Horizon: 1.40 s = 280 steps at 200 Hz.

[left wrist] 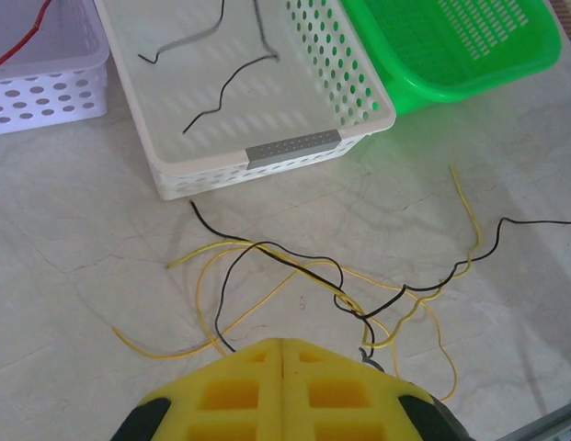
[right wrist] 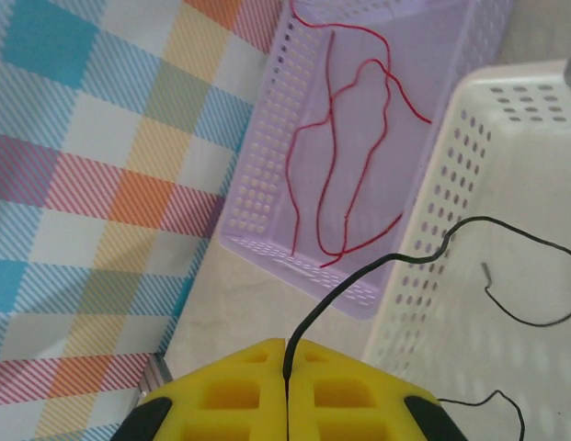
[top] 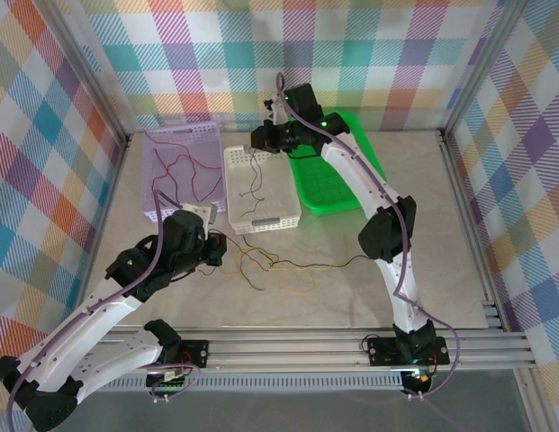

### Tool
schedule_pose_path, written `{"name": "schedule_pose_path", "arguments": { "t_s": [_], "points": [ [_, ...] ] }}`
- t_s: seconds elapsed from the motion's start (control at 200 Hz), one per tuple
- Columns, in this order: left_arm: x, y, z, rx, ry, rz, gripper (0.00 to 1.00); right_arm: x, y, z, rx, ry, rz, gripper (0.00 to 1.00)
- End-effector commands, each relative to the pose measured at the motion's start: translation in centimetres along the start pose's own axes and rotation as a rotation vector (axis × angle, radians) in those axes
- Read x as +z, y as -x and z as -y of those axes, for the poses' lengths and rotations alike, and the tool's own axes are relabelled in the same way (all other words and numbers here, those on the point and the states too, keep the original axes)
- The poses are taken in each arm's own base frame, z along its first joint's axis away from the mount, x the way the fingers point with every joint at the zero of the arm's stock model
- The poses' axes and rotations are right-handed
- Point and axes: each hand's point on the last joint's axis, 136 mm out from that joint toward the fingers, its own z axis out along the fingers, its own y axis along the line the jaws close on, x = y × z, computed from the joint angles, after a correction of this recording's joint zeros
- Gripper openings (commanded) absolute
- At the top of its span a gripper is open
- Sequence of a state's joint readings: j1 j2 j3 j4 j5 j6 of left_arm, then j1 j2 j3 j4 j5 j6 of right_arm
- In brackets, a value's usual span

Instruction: Untangle the cables

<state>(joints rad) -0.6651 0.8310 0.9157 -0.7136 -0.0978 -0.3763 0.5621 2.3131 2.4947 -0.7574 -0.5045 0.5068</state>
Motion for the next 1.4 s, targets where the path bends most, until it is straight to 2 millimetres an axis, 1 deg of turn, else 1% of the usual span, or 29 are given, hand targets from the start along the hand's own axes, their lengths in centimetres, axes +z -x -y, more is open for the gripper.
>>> {"name": "schedule_pose_path", "arguments": {
  "t_s": [0.0,0.1,0.245,0.385,0.55,0.67,0.735,0.835,0.91,1.015,1.18,1.27,1.395],
  "points": [
    [-0.6,0.1,-0.5,0.02,0.014,0.01,0.0,0.5,0.7,0.9,-0.041,-0.019,0.02,0.0],
    [-0.8,0.1,-0.5,0.024,0.015,0.012,0.0,2.3,-0.6,4.0,-0.014,-0.099,-0.02,0.0],
    [-1.1,0.1,-0.8,0.032,0.022,0.023,0.0,4.4,-2.7,7.9,0.015,-0.217,-0.07,0.0],
    [-1.3,0.1,-1.0,0.038,0.027,0.028,0.0,5.7,-4.3,10.0,0.005,-0.313,-0.109,0.0],
    [-1.4,0.0,-1.0,0.04,0.029,0.031,0.0,6.5,-5.9,11.4,-0.033,-0.4,-0.157,0.0],
    [-1.5,0.0,-1.1,0.037,0.027,0.029,0.0,6.5,-6.9,12.5,-0.051,-0.465,-0.185,0.0],
    [-1.5,-0.1,-1.1,0.037,0.026,0.03,0.0,6.2,-7.1,12.9,-0.051,-0.493,-0.192,0.05],
    [-1.5,-0.1,-1.1,0.036,0.027,0.031,0.0,5.6,-7.1,12.7,-0.063,-0.505,-0.198,0.15],
    [-1.4,-0.1,-1.1,0.039,0.028,0.028,0.0,4.9,-6.7,11.9,-0.08,-0.501,-0.191,0.25],
    [-1.3,-0.1,-1.1,0.041,0.029,0.025,0.0,3.6,-5.9,10.3,-0.109,-0.491,-0.165,0.34],
    [-1.4,-0.1,-1.2,0.041,0.033,0.027,0.0,1.9,-4.8,8.7,-0.136,-0.487,-0.129,0.42],
    [-1.4,-0.1,-1.2,0.042,0.035,0.027,0.0,0.9,-4.4,7.8,-0.139,-0.487,-0.112,0.44],
    [-1.3,-0.1,-1.3,0.042,0.039,0.025,0.0,-0.9,-3.9,5.4,-0.144,-0.448,-0.087,0.47]
  ]
}}
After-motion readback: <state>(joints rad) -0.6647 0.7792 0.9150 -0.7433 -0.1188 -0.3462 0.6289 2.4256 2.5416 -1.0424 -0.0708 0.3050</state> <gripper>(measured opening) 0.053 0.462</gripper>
